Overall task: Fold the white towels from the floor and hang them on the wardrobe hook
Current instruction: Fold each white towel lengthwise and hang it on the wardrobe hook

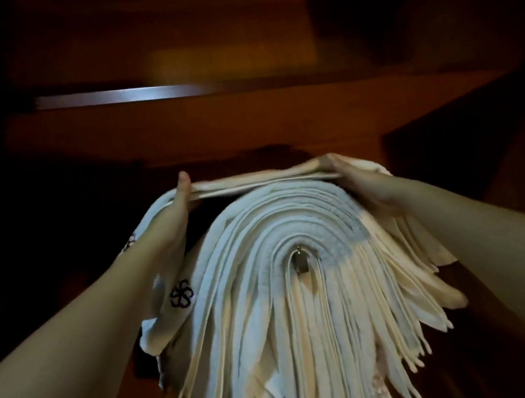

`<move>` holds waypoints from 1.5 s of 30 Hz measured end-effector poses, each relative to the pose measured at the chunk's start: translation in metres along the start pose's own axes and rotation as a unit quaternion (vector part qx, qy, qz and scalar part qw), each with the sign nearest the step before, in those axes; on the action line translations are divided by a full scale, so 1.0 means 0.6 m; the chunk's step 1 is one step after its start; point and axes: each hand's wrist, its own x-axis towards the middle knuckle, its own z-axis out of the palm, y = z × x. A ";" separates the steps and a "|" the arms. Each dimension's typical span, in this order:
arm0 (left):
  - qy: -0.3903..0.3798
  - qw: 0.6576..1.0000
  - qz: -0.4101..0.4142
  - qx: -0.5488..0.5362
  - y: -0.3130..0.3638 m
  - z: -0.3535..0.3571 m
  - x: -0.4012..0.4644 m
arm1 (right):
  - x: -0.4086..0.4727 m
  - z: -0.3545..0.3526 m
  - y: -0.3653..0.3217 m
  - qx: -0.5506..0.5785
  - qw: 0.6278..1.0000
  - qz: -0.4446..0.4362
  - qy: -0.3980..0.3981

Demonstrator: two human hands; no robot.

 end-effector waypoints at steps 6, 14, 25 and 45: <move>-0.046 0.996 -0.070 0.038 -0.051 -0.018 -0.042 | -0.040 -0.041 0.071 0.049 0.993 0.105 0.001; -0.016 0.992 -0.121 -0.017 -0.077 -0.052 -0.078 | -0.067 -0.089 0.105 0.171 0.967 0.179 0.064; 0.217 0.920 -0.224 -0.239 -0.203 -0.073 -0.203 | -0.195 -0.018 0.208 0.075 0.896 0.369 0.235; -0.190 0.949 -0.160 0.193 -0.127 0.001 -0.602 | -0.663 0.263 0.001 -0.300 0.910 0.287 0.010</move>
